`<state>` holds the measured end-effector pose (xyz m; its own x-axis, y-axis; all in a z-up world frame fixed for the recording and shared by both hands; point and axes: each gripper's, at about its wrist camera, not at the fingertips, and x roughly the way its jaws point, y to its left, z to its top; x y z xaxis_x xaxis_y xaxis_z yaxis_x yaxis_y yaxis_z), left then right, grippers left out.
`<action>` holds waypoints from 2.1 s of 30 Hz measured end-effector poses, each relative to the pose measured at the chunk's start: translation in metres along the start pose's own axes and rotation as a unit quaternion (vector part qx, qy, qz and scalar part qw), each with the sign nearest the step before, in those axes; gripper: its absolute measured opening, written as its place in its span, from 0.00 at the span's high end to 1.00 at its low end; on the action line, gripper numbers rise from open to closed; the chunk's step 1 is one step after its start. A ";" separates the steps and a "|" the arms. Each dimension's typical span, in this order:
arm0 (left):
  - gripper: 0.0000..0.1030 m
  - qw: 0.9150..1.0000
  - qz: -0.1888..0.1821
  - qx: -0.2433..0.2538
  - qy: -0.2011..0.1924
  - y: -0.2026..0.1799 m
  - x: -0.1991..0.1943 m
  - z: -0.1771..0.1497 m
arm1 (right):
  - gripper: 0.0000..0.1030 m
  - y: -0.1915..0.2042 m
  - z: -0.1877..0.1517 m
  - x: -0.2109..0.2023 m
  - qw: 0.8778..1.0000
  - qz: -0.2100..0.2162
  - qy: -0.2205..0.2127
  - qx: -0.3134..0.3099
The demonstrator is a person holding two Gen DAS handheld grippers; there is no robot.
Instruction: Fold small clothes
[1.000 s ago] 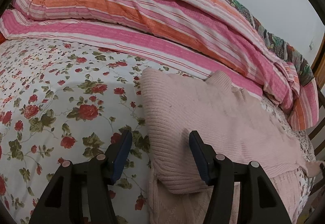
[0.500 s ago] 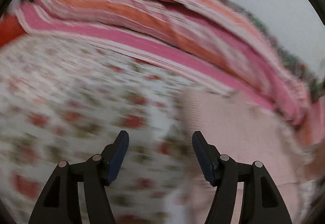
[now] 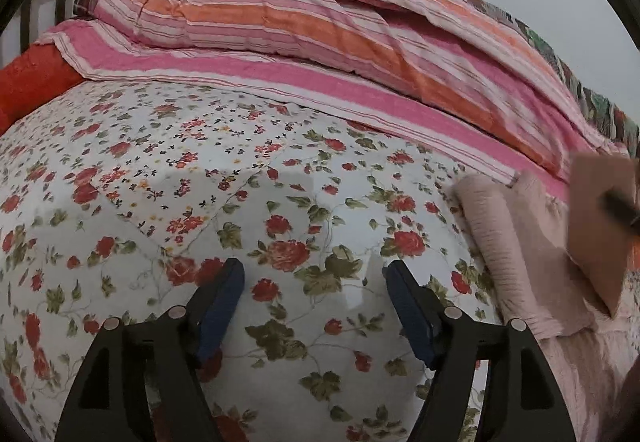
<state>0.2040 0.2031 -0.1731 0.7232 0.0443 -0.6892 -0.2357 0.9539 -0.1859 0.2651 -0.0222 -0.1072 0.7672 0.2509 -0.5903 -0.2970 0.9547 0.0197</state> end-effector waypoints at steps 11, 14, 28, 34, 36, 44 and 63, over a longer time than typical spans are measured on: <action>0.31 1.000 -0.014 -0.010 0.001 0.002 0.000 -0.002 | 0.47 0.039 -0.033 0.019 0.991 0.071 0.070 -0.089; 0.31 1.000 -0.012 -0.008 0.001 0.002 0.000 -0.001 | 0.42 0.025 -0.038 -0.015 0.991 0.051 0.034 -0.117; 0.31 0.999 0.024 0.030 0.009 -0.022 -0.007 -0.001 | 0.37 -0.199 -0.116 -0.111 0.990 -0.119 0.019 0.068; 0.32 0.991 -0.121 0.054 -0.004 -0.092 -0.054 -0.004 | 0.37 -0.253 -0.149 -0.101 0.978 -0.089 0.031 0.186; 0.32 0.987 -0.128 0.090 0.017 -0.124 -0.052 -0.009 | 0.37 -0.254 -0.151 -0.105 0.978 -0.077 0.018 0.193; 0.55 0.991 -0.109 0.047 0.054 -0.129 -0.021 -0.018 | 0.36 -0.246 -0.153 -0.102 0.980 -0.086 0.021 0.178; 0.92 0.990 -0.128 0.045 0.024 -0.124 -0.032 -0.017 | 0.33 -0.255 -0.151 -0.120 0.975 -0.063 -0.015 0.215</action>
<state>0.1986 0.0785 -0.1397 0.7196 -0.2153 -0.6601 0.0126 0.9546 -0.2977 0.1635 -0.3200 -0.1631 0.8000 0.1260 -0.5866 0.0607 0.9557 0.2880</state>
